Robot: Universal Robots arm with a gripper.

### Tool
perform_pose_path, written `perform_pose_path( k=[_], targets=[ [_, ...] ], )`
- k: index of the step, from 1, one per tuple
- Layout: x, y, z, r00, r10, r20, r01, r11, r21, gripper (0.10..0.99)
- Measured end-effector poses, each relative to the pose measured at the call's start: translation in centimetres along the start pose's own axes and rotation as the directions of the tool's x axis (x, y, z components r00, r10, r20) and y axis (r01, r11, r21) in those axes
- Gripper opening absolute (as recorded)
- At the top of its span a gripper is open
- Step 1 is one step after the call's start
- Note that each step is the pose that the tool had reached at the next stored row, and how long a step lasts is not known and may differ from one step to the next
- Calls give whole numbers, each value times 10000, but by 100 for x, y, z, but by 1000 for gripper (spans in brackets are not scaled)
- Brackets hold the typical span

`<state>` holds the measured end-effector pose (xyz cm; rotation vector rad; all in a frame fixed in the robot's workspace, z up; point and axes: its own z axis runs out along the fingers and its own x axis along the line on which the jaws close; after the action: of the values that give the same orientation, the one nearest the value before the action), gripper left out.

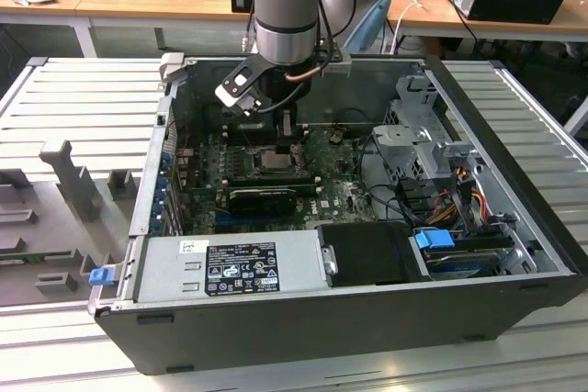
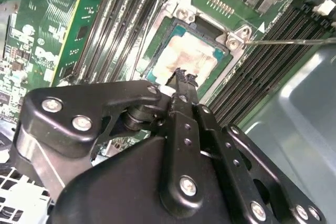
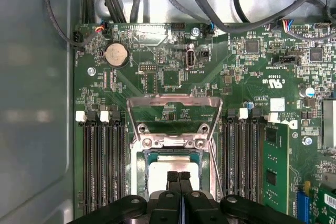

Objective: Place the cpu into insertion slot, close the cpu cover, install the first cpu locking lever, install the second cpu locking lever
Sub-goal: 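Close the cpu cover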

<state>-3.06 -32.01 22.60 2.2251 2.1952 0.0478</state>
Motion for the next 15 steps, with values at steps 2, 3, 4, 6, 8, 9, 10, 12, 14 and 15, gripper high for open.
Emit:
perform_pose_path(
  k=[2, 3, 4, 6, 8, 9, 10, 12, 14, 15],
  targets=[
    [-3, 37, 1, 10000, -1, -11, 1, 10000, 25, 106],
    [-3, 37, -8, 10000, 0, -9, 0, 10000, 32, 106],
    [-3, 38, -38, 10000, 1, -10, -1, 10000, 31, 106],
    [1, 40, -67, 10000, -2, 4, 2, 10000, 31, 106],
    [3, 40, -86, 10000, -1, 6, 1, 10000, 32, 106],
    [3, 41, -101, 10000, -1, 6, 1, 10000, 31, 106],
    [5, 42, -135, 10000, -1, 6, 1, 10000, 31, 106],
    [7, 44, -200, 10000, 0, 6, 0, 10000, 31, 106],
    [14, 47, -305, 10000, 1, 6, -1, 10000, 31, 106],
    [16, 49, -347, 10000, 0, 8, 0, 10000, 31, 106]
  ],
)
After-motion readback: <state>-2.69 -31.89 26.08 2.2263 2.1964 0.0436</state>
